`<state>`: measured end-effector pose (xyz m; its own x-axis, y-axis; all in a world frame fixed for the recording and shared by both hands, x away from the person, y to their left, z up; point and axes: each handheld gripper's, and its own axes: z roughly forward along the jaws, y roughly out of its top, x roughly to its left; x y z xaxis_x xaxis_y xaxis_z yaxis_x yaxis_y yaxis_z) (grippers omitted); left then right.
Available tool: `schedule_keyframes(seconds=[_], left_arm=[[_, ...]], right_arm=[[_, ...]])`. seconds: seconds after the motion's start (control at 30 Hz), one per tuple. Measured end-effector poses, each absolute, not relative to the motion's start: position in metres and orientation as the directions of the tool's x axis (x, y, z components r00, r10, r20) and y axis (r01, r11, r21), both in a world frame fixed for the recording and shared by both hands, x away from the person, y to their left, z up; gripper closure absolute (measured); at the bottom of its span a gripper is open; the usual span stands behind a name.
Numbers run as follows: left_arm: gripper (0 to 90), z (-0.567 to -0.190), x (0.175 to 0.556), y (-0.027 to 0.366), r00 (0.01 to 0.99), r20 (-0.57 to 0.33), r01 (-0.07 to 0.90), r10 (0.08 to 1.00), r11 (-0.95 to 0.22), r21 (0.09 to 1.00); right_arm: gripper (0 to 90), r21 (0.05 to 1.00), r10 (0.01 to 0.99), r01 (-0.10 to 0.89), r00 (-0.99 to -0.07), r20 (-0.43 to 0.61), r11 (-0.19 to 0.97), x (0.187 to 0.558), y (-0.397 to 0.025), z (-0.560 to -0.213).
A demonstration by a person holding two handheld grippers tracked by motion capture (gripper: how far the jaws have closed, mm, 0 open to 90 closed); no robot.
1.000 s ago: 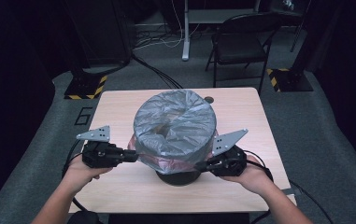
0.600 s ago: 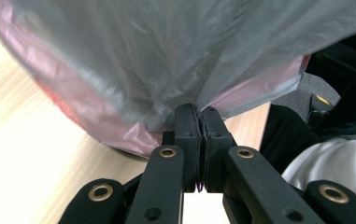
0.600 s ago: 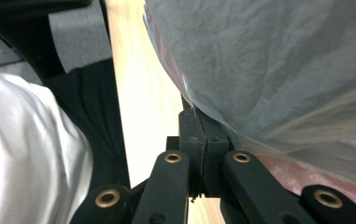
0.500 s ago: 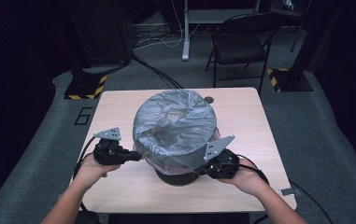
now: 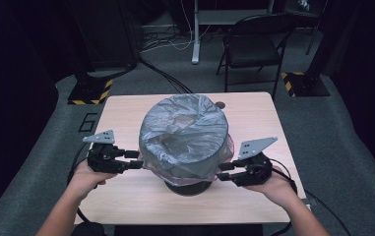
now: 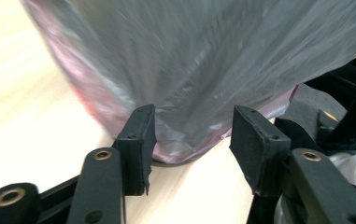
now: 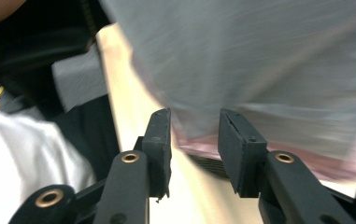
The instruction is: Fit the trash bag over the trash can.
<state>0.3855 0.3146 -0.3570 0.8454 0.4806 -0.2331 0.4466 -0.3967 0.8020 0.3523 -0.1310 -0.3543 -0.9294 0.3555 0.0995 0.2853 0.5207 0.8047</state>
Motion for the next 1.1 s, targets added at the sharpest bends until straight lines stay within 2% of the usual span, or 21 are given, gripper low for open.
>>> schedule_keyframes(seconds=[0.1, 0.2, 0.3, 0.47, 0.67, 0.8, 0.93, 1.1], left_arm=[[47.4, -0.342, 0.39, 0.321, 0.823, -0.233, 0.453, 0.518, -0.352, 0.819], [39.5, -0.322, 0.399, 0.319, 0.788, -0.237, 0.466, 0.568, -0.3, 0.832], [37.9, -0.298, 0.406, 0.312, 0.764, -0.226, 0.467, 0.605, -0.276, 0.84], [33.5, -0.271, 0.423, 0.294, 0.756, -0.229, 0.454, 0.613, -0.24, 0.858], [33.9, -0.275, 0.44, 0.267, 0.745, -0.218, 0.49, 0.63, -0.295, 0.82], [36.1, -0.283, 0.445, 0.259, 0.739, -0.207, 0.508, 0.641, -0.328, 0.796], [45.2, -0.291, 0.448, 0.261, 0.745, -0.232, 0.531, 0.626, -0.344, 0.775], [49.9, -0.293, 0.441, 0.269, 0.74, -0.211, 0.534, 0.639, -0.366, 0.762]], right_arm=[[60.8, 0.82, 0.415, 0.305, -0.905, 0.092, 0.484, 0.357, -0.143, -0.349], [54.3, 0.828, 0.493, 0.318, -0.868, 0.058, 0.462, 0.366, -0.149, -0.346], [52.5, 0.838, 0.536, 0.324, -0.843, 0.045, 0.439, 0.374, -0.154, -0.345], [46.8, 0.835, 0.562, 0.337, -0.826, 0.04, 0.435, 0.389, -0.155, -0.35], [43.3, 0.832, 0.534, 0.353, -0.841, 0.082, 0.428, 0.398, -0.15, -0.357], [40.2, 0.829, 0.489, 0.324, -0.869, 0.07, 0.456, 0.402, -0.144, -0.361], [40.4, 0.837, 0.458, 0.322, -0.884, 0.098, 0.443, 0.406, -0.144, -0.362], [41.4, 0.839, 0.412, 0.311, -0.904, 0.116, 0.447, 0.406, -0.136, -0.363]])
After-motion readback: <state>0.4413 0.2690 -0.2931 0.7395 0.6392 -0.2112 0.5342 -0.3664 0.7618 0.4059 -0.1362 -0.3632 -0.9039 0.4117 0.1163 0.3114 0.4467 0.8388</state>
